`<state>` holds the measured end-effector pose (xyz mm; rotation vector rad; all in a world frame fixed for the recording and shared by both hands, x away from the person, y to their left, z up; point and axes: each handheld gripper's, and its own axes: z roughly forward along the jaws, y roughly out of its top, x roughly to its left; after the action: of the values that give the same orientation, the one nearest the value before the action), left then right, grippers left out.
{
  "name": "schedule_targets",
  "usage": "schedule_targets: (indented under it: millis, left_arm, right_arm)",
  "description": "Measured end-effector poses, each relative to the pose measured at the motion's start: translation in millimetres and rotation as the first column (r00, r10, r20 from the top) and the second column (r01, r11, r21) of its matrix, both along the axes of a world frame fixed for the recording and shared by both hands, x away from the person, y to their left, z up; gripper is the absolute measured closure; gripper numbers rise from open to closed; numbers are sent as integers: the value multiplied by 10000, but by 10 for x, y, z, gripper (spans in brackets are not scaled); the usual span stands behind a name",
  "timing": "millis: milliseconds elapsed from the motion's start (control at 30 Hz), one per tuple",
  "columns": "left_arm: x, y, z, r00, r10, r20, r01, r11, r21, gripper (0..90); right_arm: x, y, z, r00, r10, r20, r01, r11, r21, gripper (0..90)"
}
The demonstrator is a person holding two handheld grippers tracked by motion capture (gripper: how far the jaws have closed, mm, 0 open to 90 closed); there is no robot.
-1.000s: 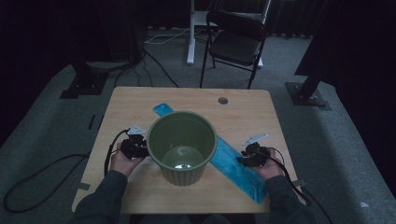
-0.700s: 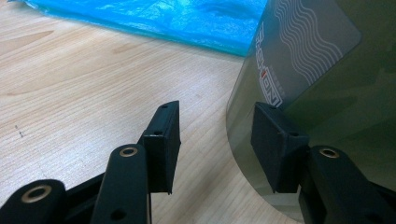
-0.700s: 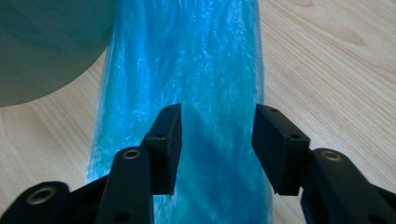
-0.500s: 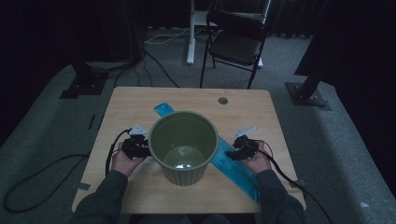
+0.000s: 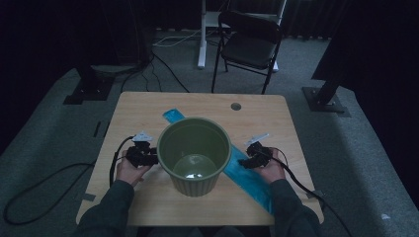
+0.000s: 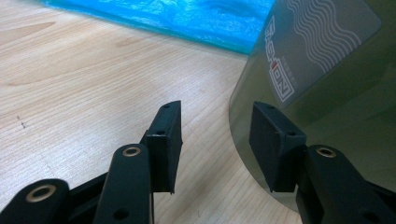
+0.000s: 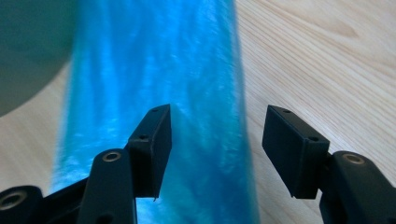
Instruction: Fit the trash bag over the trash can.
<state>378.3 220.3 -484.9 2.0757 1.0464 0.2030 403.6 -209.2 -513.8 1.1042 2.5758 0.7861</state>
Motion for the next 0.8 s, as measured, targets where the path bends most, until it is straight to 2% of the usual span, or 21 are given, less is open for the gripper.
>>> schedule_targets:
  millis: [67,167,267,367,400,467,600,633,700,800]
  left_arm:
    - [-7,8,9,10000,26,1,-26,10000,-86,517]
    - [-11,15,13,10000,29,-22,-29,9999,-132,511]
    - [-11,16,12,10000,-13,-43,12,9998,-174,509]
    - [-16,11,15,10000,-56,-13,56,9998,-173,510]
    - [-18,10,15,10000,-57,0,57,9998,-186,509]
    - [-22,10,20,10000,-65,30,66,9998,-209,509]
    - [-21,23,26,10000,-9,15,9,9997,-244,494]
    - [-19,25,26,10000,8,-6,-9,9997,-258,486]
    - [-21,27,30,10000,27,3,-27,9997,-239,482]
    - [-23,21,34,10000,25,41,-25,9998,-196,481]
  right_arm:
    - [38,-21,-32,9993,-373,-19,373,9992,-112,417]
    - [52,-20,-43,9992,-407,-40,407,9992,-40,416]
    - [53,11,-55,9996,-211,-181,212,9997,88,408]
    - [40,53,-53,9999,-9,-161,10,10000,89,401]
    - [34,102,-49,9999,109,-31,-109,9999,33,395]
    - [45,127,-57,9999,71,-71,-70,9999,143,393]
    - [73,182,-100,9995,101,-296,-99,9999,57,396]
    - [69,207,-107,9997,120,-214,-122,9999,-96,399]
    - [68,243,-99,9997,169,-203,-173,9997,-195,471]
    - [63,301,-73,9994,275,-227,-281,9992,-288,699]
